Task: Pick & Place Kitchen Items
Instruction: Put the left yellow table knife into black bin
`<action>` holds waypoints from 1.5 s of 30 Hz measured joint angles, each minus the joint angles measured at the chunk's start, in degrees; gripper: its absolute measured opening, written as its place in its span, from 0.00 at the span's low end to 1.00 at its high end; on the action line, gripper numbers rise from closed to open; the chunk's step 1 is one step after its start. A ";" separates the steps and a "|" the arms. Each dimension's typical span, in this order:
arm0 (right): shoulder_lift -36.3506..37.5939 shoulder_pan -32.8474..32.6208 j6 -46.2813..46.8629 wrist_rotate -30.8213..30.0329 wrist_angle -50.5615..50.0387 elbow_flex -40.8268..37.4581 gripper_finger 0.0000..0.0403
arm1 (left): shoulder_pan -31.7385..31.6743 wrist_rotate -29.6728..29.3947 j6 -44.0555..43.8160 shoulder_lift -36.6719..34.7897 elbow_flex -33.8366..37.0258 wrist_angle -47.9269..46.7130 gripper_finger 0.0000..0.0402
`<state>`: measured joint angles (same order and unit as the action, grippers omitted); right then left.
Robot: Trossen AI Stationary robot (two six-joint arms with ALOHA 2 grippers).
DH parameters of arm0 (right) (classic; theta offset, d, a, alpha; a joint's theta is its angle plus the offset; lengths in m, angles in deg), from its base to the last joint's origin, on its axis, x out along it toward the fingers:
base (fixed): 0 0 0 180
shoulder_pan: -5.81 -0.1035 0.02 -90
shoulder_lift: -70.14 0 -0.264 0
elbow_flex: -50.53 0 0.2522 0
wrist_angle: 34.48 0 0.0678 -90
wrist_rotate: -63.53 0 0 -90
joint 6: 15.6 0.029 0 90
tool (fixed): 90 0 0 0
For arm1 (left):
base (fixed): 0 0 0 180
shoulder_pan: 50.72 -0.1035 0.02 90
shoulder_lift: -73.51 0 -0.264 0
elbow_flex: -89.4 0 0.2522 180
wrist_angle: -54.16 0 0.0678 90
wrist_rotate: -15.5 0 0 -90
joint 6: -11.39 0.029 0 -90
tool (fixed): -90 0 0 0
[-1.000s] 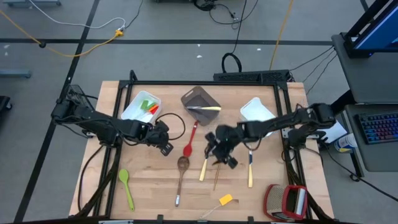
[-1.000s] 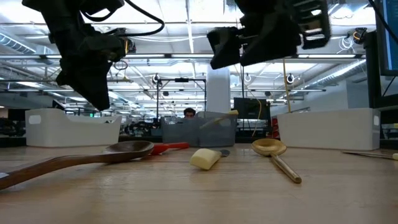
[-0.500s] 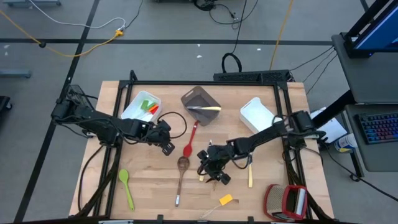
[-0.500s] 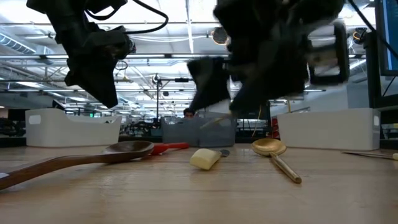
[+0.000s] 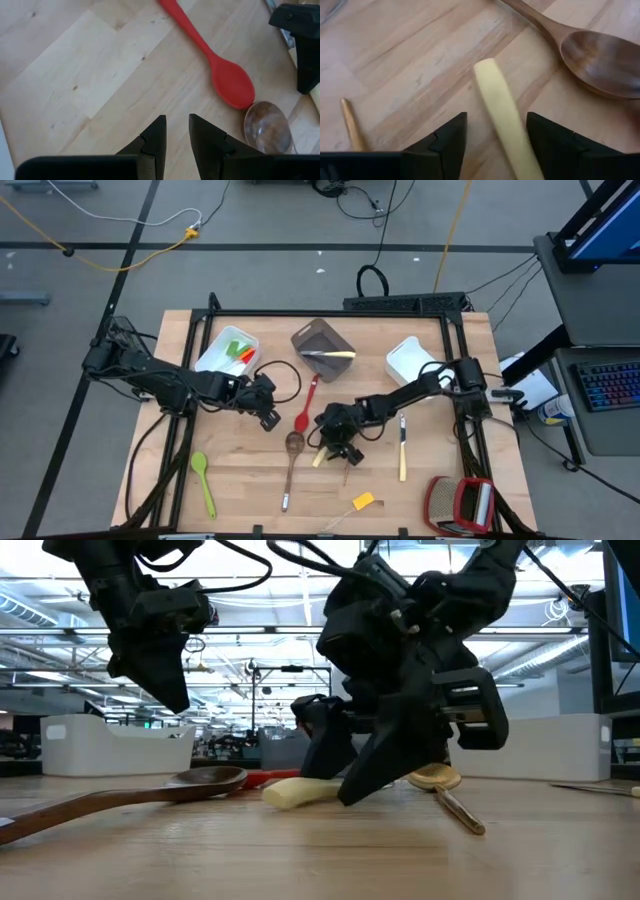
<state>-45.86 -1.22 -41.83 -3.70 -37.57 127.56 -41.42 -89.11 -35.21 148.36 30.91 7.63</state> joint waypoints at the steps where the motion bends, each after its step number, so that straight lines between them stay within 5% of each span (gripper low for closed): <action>1: 0.00 0.44 -0.65 0.22 -0.41 0.00 0.45 | 0.00 0.00 0.16 0.00 0.02 -0.01 0.21; 10: 0.02 2.03 -4.13 0.28 -0.60 -0.04 0.14 | 0.00 -0.46 0.65 0.00 0.01 0.02 0.21; 20: 3.19 4.20 -5.11 -1.52 0.41 -0.22 0.13 | 0.00 -0.50 1.47 0.00 0.01 0.03 0.21; 35: 23.65 7.46 -11.53 -0.16 -1.46 -0.22 0.13 | 0.00 -2.56 3.07 0.00 -0.01 0.02 0.21; 45: 20.08 12.82 -12.54 3.00 14.36 -0.17 0.14 | 0.00 -3.76 3.46 0.00 -0.01 0.04 0.21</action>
<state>-25.78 11.60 -54.37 -0.69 -23.20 127.38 -41.41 -92.87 -31.75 148.36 30.91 7.67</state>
